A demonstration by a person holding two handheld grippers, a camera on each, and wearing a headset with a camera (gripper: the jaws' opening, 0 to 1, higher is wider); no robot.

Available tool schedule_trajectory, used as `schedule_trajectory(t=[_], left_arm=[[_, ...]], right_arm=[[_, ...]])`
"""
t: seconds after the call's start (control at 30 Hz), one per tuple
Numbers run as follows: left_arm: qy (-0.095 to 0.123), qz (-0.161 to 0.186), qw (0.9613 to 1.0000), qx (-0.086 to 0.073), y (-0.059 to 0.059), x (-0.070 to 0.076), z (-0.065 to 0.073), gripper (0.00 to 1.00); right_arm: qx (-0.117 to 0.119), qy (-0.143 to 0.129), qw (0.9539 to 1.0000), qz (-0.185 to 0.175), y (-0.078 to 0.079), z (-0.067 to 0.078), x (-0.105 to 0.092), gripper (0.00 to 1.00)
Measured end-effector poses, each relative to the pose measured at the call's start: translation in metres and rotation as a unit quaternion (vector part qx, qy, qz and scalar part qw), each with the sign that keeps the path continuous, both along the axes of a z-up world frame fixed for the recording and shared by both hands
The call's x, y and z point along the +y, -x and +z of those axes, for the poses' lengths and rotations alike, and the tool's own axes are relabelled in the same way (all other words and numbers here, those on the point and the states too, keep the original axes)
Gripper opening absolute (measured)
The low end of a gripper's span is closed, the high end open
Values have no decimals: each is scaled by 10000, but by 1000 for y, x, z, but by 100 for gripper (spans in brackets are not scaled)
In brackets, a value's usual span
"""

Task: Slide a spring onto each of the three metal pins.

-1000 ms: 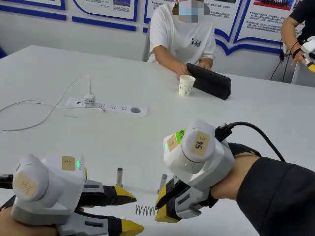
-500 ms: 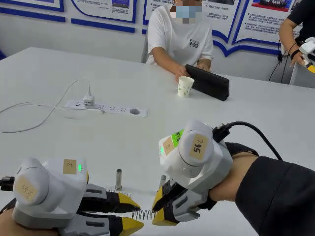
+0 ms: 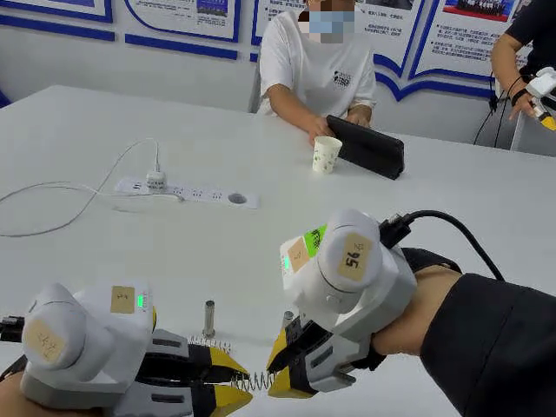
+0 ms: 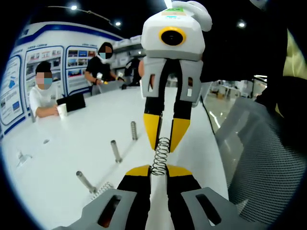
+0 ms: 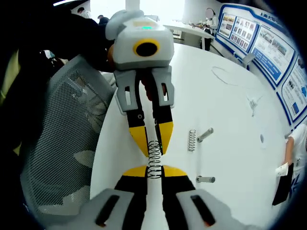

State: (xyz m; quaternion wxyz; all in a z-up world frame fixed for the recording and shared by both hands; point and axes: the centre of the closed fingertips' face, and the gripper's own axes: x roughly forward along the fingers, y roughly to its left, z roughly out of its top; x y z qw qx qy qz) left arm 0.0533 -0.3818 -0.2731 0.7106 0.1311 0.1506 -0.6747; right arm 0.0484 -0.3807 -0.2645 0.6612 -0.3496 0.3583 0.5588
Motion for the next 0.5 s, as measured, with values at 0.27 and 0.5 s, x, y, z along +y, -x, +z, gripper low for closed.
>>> schedule_trajectory(t=[0.27,0.5], left_arm=[[-43,0,10000,-25,1,1,-2,12],[-44,-32,10000,-31,3,0,-1,11]], right_arm=[[-78,-215,9997,42,2,16,13,11],[-160,-308,9993,103,1,23,22,11]])
